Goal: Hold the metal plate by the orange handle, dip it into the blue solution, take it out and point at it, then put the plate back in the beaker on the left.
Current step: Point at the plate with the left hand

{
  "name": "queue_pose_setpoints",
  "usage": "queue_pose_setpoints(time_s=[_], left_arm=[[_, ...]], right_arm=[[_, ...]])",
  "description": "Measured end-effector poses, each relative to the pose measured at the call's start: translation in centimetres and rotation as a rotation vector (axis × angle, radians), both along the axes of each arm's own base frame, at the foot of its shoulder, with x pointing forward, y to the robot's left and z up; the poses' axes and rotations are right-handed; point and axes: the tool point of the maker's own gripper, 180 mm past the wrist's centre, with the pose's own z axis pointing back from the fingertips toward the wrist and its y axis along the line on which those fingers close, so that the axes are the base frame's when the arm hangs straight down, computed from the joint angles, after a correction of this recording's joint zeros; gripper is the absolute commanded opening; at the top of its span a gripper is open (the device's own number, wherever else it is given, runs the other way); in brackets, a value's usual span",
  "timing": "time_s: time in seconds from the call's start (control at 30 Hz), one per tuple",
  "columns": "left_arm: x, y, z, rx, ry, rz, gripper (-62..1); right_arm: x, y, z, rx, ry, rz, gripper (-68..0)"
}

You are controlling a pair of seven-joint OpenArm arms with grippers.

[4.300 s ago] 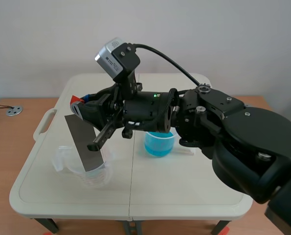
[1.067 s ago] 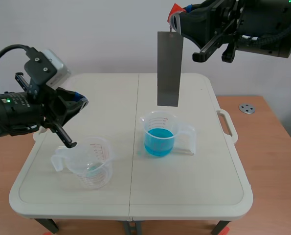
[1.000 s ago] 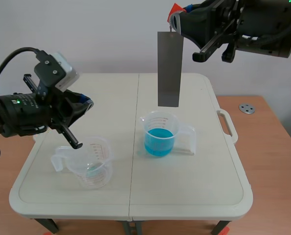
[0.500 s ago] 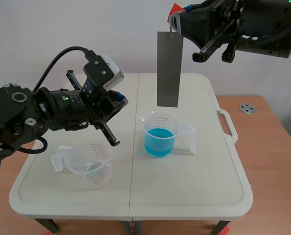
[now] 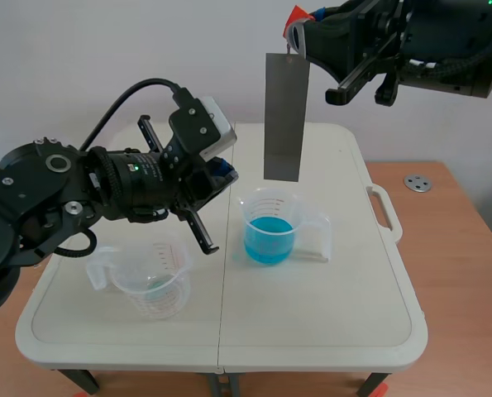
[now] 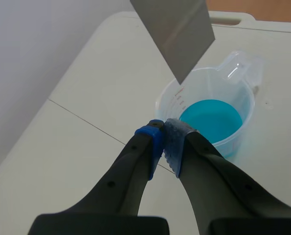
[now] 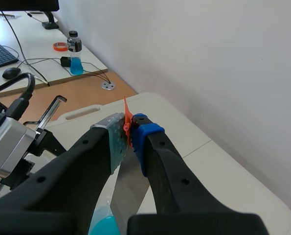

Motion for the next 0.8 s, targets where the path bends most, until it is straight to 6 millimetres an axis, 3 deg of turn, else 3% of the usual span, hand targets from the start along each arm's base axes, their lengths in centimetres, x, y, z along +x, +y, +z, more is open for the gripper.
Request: queue_pose_setpoints(time_s=[0.8], left_arm=[[0.54,0.49,0.34,-0.01,-0.016,0.033,-59.4]], right_arm=[[0.0,0.0,0.0,0.0,0.0,0.0,-66.1]])
